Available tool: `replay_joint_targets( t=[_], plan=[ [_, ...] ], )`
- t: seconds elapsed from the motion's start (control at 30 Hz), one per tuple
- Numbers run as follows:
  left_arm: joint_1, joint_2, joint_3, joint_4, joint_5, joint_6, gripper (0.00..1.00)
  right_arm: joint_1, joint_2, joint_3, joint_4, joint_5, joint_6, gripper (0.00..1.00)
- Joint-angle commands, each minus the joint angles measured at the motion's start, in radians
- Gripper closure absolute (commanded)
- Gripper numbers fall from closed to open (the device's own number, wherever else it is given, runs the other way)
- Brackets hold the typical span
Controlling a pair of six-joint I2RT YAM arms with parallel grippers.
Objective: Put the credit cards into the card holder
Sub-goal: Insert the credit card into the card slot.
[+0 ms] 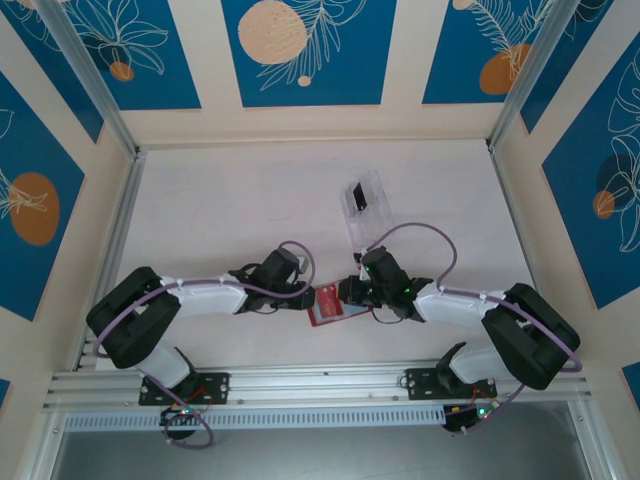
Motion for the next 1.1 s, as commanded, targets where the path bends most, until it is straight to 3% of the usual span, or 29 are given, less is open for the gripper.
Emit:
replay_joint_targets(
  t=[0.0, 0.2, 0.5, 1.07],
  plan=[
    [0.011, -0.002, -0.014, -0.002, 0.02, 0.015, 0.75, -0.003, 0.037, 0.038, -0.043, -0.002, -0.022, 0.94],
    [0.011, 0.01, -0.018, -0.009, 0.006, 0.019, 0.78, -0.001, 0.071, 0.066, -0.086, 0.051, -0.027, 1.0],
    [0.011, 0.042, -0.009, -0.033, -0.021, 0.036, 0.81, 0.024, 0.139, 0.097, -0.1, 0.072, -0.03, 1.0],
    [-0.001, 0.087, 0.001, -0.022, -0.027, 0.04, 0.82, 0.041, 0.172, 0.086, 0.028, -0.054, 0.021, 1.0]
  ],
)
